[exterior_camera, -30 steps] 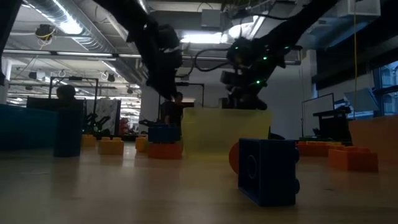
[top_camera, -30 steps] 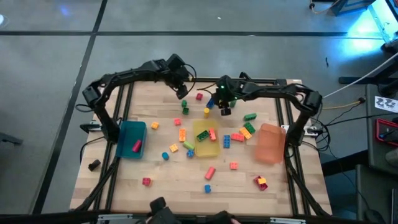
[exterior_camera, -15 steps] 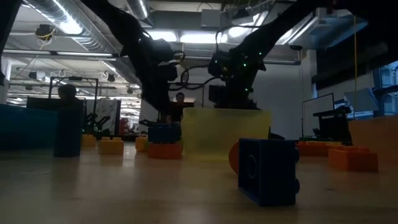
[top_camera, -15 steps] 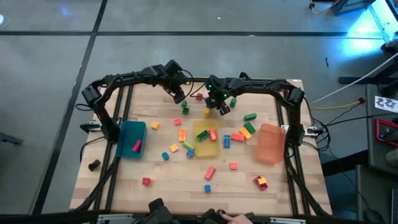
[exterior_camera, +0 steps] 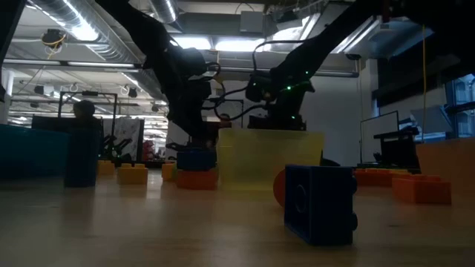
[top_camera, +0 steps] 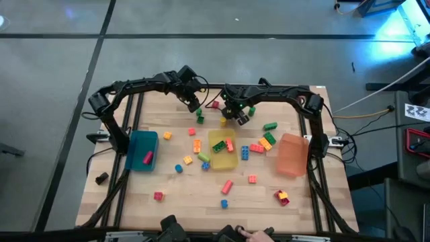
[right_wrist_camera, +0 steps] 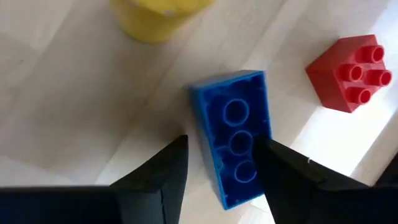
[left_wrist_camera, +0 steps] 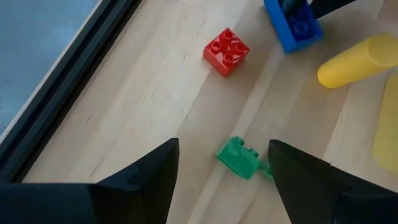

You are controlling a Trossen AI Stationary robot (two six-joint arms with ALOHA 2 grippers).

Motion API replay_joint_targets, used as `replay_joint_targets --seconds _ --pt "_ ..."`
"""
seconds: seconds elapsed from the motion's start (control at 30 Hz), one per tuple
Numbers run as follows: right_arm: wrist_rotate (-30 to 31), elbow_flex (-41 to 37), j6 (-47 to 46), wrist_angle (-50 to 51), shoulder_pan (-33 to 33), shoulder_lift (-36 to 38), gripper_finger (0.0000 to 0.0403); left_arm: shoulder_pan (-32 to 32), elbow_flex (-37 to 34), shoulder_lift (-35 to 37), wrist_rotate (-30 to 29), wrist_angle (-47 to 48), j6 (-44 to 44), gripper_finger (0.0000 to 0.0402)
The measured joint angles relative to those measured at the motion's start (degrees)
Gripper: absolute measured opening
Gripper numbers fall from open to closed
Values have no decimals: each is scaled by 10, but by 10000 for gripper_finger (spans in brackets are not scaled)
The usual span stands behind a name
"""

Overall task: Sort blocks by size
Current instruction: Put the blue 8 stud game piece into the yellow bin

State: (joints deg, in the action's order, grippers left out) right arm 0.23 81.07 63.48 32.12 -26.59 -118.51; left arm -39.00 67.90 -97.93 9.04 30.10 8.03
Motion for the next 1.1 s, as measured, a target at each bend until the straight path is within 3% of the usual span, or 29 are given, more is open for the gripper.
replay_joint_targets --seconds 0.23,0.8,1.1 --pt "1 -1 -21 5 0 1 94 0 0 0 0 -11 -5 232" --pt "34 8 -70 58 0 13 103 -1 0 0 0 -11 -6 232" --pt "119 90 -93 165 0 15 102 -2 2 8 0 -6 2 232"
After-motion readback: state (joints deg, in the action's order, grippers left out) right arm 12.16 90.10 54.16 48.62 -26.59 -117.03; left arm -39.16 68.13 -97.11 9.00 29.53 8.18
